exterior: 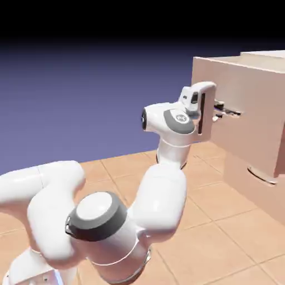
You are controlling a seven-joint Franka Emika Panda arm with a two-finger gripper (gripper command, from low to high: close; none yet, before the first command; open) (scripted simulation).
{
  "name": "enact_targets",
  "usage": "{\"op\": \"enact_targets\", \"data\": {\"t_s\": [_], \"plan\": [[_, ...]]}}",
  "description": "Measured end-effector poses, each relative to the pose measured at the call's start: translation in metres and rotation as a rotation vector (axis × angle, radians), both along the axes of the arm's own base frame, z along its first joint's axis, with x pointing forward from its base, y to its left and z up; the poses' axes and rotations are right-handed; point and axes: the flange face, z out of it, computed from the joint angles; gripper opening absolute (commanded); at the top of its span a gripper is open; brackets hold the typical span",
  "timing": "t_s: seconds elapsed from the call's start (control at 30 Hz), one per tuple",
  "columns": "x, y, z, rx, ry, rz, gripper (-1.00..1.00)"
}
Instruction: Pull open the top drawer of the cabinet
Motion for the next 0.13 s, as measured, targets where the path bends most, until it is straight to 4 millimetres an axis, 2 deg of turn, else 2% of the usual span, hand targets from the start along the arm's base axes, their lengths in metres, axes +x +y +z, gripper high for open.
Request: {"op": "enact_targets", "data": {"t_s": [0.03, 0.1, 0.13], "plan": [[-0.005, 0.0, 0.0, 0.001, 0.0, -0.001, 1.0], [-0.006, 0.002, 0.001, -0.006, -0.011, 0.003, 1.0], [-0.018, 0.002, 0.001, -0.005, -0.012, 0.003, 1.0]]}}
